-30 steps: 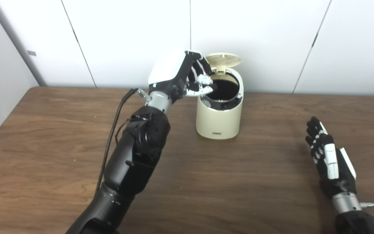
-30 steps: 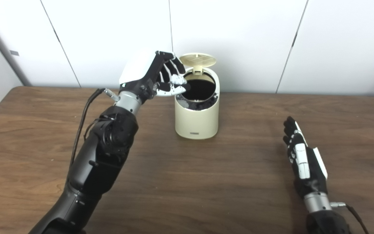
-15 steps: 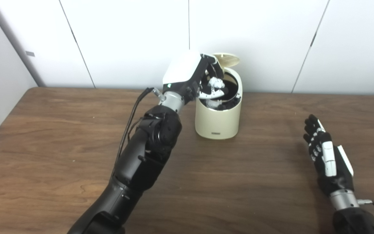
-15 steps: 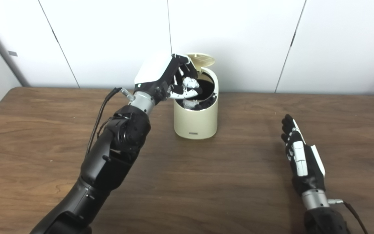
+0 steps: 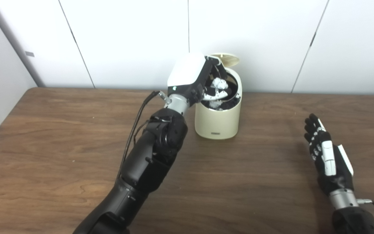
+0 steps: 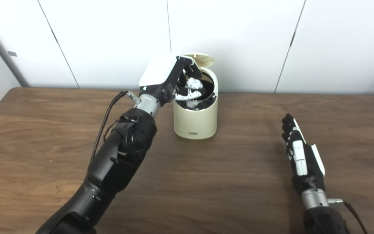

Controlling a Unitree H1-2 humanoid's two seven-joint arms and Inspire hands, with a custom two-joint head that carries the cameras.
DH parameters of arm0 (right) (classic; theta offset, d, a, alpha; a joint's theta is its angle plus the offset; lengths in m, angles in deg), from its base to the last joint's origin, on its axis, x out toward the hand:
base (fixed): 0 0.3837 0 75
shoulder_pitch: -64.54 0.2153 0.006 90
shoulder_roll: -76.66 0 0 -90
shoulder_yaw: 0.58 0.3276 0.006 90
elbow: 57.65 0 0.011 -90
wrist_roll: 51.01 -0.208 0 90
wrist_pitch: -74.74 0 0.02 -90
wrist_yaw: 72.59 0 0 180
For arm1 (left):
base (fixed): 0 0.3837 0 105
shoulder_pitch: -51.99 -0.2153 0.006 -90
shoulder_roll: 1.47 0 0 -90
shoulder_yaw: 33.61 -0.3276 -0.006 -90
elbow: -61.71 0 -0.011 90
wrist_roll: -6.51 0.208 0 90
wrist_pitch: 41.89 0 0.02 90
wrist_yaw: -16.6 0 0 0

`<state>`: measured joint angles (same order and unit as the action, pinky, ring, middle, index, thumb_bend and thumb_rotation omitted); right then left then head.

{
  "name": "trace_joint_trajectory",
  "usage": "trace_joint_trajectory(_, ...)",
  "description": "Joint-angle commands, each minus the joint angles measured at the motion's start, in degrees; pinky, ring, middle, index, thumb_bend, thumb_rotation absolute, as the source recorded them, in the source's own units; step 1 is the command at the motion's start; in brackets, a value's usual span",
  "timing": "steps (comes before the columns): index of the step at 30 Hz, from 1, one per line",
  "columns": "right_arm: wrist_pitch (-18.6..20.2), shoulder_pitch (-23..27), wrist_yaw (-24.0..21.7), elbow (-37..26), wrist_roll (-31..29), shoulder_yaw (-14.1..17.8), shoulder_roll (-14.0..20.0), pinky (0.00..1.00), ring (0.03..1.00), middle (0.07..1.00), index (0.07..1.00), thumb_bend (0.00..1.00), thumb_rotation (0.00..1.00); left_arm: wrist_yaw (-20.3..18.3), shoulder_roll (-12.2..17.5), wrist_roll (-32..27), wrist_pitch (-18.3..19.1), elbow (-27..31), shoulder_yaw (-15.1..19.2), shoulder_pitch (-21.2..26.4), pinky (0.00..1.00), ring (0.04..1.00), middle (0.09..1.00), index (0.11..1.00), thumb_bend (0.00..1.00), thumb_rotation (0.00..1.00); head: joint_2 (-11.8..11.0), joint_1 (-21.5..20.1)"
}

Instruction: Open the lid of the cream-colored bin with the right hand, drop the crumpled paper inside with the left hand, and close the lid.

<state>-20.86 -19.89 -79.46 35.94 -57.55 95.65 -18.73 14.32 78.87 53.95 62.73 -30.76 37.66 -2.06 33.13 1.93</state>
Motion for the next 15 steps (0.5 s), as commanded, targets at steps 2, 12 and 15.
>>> trace_joint_trajectory(2, -1.65, -1.88, 0.06, 2.77, -1.21, -0.56, -2.23, 1.0, 0.991, 0.972, 0.961, 0.65, 1.0, 2.63, -0.3, 1.6, -1.11, 0.12, -0.19, 3.03, 0.3, 0.419, 0.535, 0.506, 0.47, 0.0, 0.08, 0.01)
trace_joint_trajectory(12, -1.96, -1.76, 0.03, 3.03, -0.83, -0.6, -2.26, 0.99, 0.986, 0.963, 0.958, 0.66, 1.0, 7.25, -0.36, 3.89, -2.18, -3.32, -1.33, 3.57, 0.3, 0.418, 0.508, 0.523, 0.47, 0.0, 0.04, 0.11)
trace_joint_trajectory(15, -1.64, -1.66, 0.11, 2.8, -0.85, -0.6, -2.31, 0.99, 0.985, 0.96, 0.958, 0.66, 1.0, 7.92, -0.25, 4.25, -2.58, -4.88, -1.95, 4.1, 0.28, 0.404, 0.494, 0.538, 0.47, 0.0, 0.1, 0.24)
